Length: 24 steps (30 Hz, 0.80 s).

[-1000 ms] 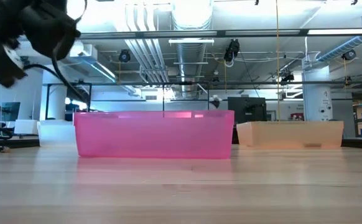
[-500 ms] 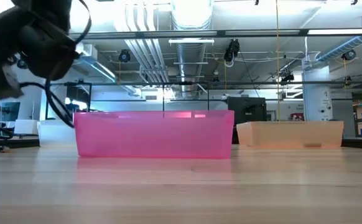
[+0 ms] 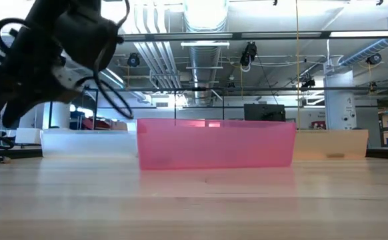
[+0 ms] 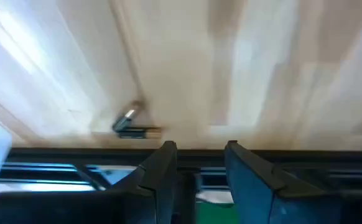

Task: Sort batteries
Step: Put the black battery into the transparent bin

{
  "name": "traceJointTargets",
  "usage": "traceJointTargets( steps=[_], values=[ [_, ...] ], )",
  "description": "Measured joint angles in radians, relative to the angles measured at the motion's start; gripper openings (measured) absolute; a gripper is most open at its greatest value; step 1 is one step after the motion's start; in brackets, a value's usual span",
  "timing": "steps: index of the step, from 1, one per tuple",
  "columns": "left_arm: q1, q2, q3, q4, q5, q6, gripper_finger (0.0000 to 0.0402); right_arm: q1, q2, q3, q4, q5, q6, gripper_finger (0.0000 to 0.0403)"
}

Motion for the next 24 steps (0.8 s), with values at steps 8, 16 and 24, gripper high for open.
traceJointTargets(
  steps=[8, 16, 24],
  values=[
    [0.008, 0.034, -0.126, 0.078, -0.072, 0.123, 0.0137, 0.0, 0.0, 0.0, -0.04, 0.0, 0.003, 0.0307],
    [0.007, 0.048, -0.183, 0.134, -0.158, 0.126, 0.018, 0.0, 0.0, 0.0, -0.056, 0.0, 0.004, 0.0304],
    [0.019, 0.089, -0.204, 0.178, -0.099, 0.201, 0.0179, 0.0, 0.0, 0.0, -0.051, 0.0, 0.009, 0.0307]
  ],
)
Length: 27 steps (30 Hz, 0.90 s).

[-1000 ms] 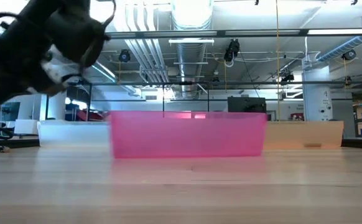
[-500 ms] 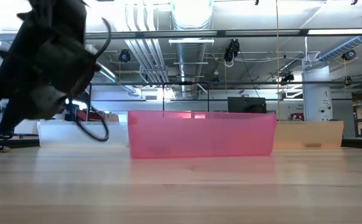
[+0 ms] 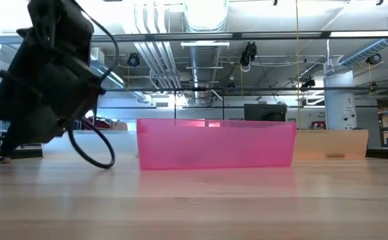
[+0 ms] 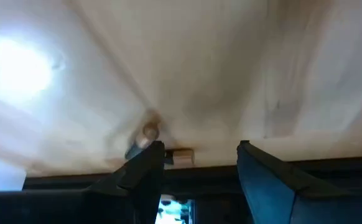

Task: Sort batteries
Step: Put the black battery into the transparent bin

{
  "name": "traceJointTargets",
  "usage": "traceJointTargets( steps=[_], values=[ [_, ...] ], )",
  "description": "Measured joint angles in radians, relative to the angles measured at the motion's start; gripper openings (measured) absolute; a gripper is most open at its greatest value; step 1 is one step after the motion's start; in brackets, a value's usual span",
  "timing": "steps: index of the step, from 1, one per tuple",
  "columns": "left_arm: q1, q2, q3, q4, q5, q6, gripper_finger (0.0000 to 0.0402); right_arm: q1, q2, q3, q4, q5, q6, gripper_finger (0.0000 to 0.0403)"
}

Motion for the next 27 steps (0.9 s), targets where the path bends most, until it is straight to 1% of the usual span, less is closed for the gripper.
traceJointTargets(
  steps=[4, 6, 9, 16, 20, 24, 27],
  values=[
    [0.0, 0.057, -0.011, 0.04, -0.024, 0.035, 0.0175, 0.0, 0.0, 0.0, 0.0, -0.001, 0.003, 0.03],
    [0.0, 0.083, -0.011, 0.04, -0.049, 0.036, 0.0175, 0.0, 0.0, 0.0, -0.001, -0.002, 0.009, 0.0298],
    [0.0, 0.108, -0.01, 0.033, -0.056, 0.039, 0.0175, 0.0, 0.0, 0.0, -0.001, -0.003, 0.011, 0.0299],
    [0.0, 0.109, 0.001, 0.023, -0.06, 0.051, 0.0175, 0.0, 0.0, 0.0, -0.001, -0.003, 0.01, 0.0311],
    [0.0, 0.109, 0.057, -0.074, -0.071, 0.03, 0.0176, 0.0, 0.0, 0.0, -0.001, -0.003, 0.01, 0.0308],
    [0.003, 0.099, 0.106, -0.106, -0.07, 0.029, 0.0187, 0.0, 0.0, 0.0, -0.001, -0.003, 0.01, 0.0307],
    [0.017, 0.101, 0.102, -0.083, -0.07, 0.064, 0.0204, 0.0, 0.0, 0.0, -0.001, -0.003, 0.01, 0.0311]
  ],
)
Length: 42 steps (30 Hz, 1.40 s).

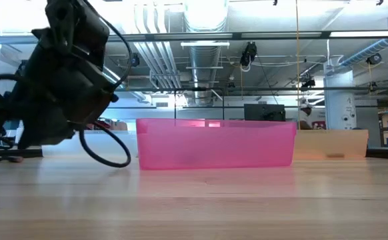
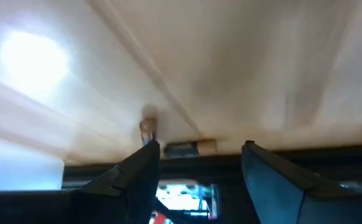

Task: Sort batteries
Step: Put the black battery into the transparent bin

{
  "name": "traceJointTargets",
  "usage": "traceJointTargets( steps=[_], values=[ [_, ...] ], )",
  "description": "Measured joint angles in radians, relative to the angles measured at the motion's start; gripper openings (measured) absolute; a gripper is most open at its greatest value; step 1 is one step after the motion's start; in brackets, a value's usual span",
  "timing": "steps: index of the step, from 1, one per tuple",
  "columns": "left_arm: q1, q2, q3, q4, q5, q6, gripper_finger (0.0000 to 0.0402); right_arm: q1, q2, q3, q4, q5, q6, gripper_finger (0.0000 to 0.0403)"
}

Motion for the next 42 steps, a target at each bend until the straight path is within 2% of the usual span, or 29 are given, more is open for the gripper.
traceJointTargets(
  steps=[5, 9, 13, 17, 25, 29, 38, 42],
  values=[
    [0.034, 0.008, -0.059, 0.074, -0.123, 0.006, 0.0235, 0.0, 0.0, 0.0, 0.0, 0.0, 0.0, 0.0311],
    [0.074, 0.008, -0.095, 0.063, -0.23, 0.005, 0.0243, 0.0, 0.0, 0.0, 0.0, 0.0, 0.0, 0.0305],
    [0.123, 0.008, -0.13, 0.086, -0.22, 0.019, 0.0244, 0.0, 0.0, 0.0, -0.001, 0.0, 0.0, 0.0306],
    [0.162, 0.007, -0.167, 0.149, -0.207, 0.102, 0.0244, 0.0, 0.0, 0.0, -0.002, 0.0, 0.0, 0.0312],
    [0.185, 0.004, -0.179, 0.197, -0.216, 0.234, 0.0226, 0.0, 0.0, 0.0, -0.005, 0.0, 0.001, 0.0303],
    [0.187, 0.007, -0.166, 0.194, -0.216, 0.244, 0.0184, 0.0, 0.0, 0.0, -0.007, 0.0, 0.001, 0.0298],
    [0.186, 0.006, -0.155, 0.179, -0.165, 0.104, 0.003, 0.0, 0.0, 0.0, -0.014, -0.001, 0.0, 0.0307],
    [0.185, -0.028, -0.132, 0.179, -0.138, 0.046, 0.001, 0.0, 0.0, 0.0, -0.014, -0.001, 0.001, 0.0311]
  ],
)
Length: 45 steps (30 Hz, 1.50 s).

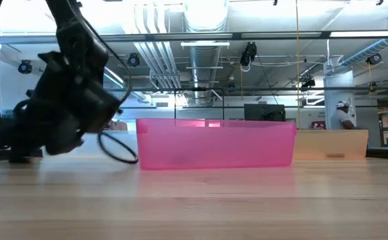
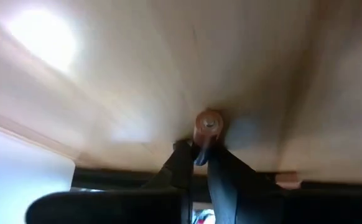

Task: Sort batteries
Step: Put the black battery into the transparent bin

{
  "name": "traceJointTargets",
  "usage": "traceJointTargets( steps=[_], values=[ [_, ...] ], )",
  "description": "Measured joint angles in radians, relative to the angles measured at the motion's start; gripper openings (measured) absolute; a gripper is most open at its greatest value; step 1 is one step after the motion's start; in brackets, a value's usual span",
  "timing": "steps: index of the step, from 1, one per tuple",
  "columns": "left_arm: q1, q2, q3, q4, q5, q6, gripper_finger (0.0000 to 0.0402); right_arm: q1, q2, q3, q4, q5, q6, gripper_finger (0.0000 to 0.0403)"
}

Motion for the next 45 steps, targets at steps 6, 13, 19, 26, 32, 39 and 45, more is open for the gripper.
traceJointTargets(
  steps=[6, 13, 19, 26, 32, 39, 45],
  values=[
    [-0.001, -0.155, 0.077, 0.055, 0.076, -0.086, 0.0011, 0.0, 0.0, 0.0, 0.0, -0.005, 0.007, 0.0302],
    [0.055, -0.364, 0.201, -0.063, 0.08, -0.216, 0.0011, 0.0, 0.0, 0.0, 0.0, -0.006, 0.01, 0.03],
    [0.317, -0.481, 0.272, -0.09, 0.071, -0.296, 0.0011, 0.0, 0.004, 0.0, 0.001, -0.006, -0.009, 0.0309],
    [0.808, -0.462, 0.287, 0.007, 0.09, -0.317, 0.0011, 0.0, 0.021, 0.0, 0.008, -0.006, -0.017, 0.0304],
    [1.016, -0.344, 0.287, 0.13, 0.218, -0.329, 0.0011, 0.0, 0.032, 0.0, 0.008, -0.031, -0.017, 0.0297],
    [1.021, -0.166, 0.293, 0.246, 0.236, -0.312, 0.0011, 0.0, 0.032, 0.0, 0.008, -0.031, -0.017, 0.0309],
    [1.025, -0.031, 0.297, 0.298, 0.235, -0.3, 0.0011, 0.0, 0.032, 0.0, 0.008, -0.031, -0.012, 0.0309]
  ],
)
